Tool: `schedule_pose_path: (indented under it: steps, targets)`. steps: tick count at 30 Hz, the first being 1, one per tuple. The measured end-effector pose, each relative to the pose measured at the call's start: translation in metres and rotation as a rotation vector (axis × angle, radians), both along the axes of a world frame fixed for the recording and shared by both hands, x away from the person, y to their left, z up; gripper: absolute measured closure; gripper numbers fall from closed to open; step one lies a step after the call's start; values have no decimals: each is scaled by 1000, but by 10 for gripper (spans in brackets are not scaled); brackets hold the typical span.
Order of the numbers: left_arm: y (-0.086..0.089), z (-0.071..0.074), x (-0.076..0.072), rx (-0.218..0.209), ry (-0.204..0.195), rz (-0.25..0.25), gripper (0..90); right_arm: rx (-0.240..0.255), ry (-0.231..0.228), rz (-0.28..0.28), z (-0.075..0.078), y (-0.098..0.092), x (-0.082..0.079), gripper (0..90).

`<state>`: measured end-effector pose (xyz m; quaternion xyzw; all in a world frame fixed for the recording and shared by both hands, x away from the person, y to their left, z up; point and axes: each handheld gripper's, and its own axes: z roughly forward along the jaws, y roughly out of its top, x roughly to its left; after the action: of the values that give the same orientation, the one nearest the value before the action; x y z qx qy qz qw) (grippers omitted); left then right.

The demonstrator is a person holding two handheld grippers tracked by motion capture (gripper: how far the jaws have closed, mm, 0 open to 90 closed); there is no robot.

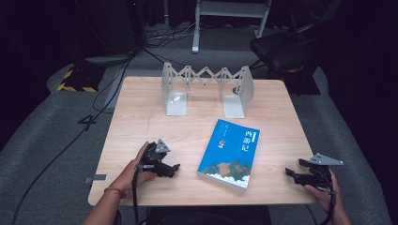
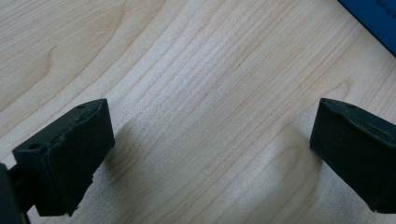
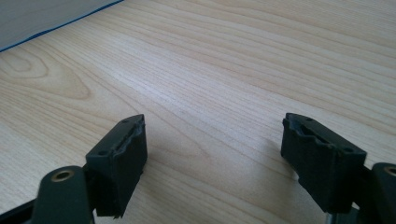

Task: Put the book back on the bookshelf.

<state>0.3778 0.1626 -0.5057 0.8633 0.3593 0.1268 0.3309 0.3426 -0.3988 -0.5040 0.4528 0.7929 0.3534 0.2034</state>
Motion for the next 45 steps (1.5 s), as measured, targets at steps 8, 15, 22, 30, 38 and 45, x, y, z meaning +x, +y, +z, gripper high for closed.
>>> schedule_pose_path:
  steps: [8, 15, 22, 30, 38, 45]
  targets:
    - [2, 0, -3, 2, -1, -16, 6, 3, -4, 19, 0, 0, -1, 260]
    - [8, 0, -7, 2, -3, -72, 6, -13, 18, 95, 2, 3, 4, 221]
    - [9, 0, -6, 1, -1, -90, 2, -38, 12, 238, 14, 37, 8, 249]
    - [8, 0, -7, 0, -1, -92, 5, -133, 61, 438, 34, 99, 32, 291]
    - [8, 0, -7, 0, -2, -93, 6, -243, 136, 483, 36, 129, 50, 296]
    - [8, 0, -7, 0, -2, -93, 6, -227, 157, 502, 27, 128, 48, 301]
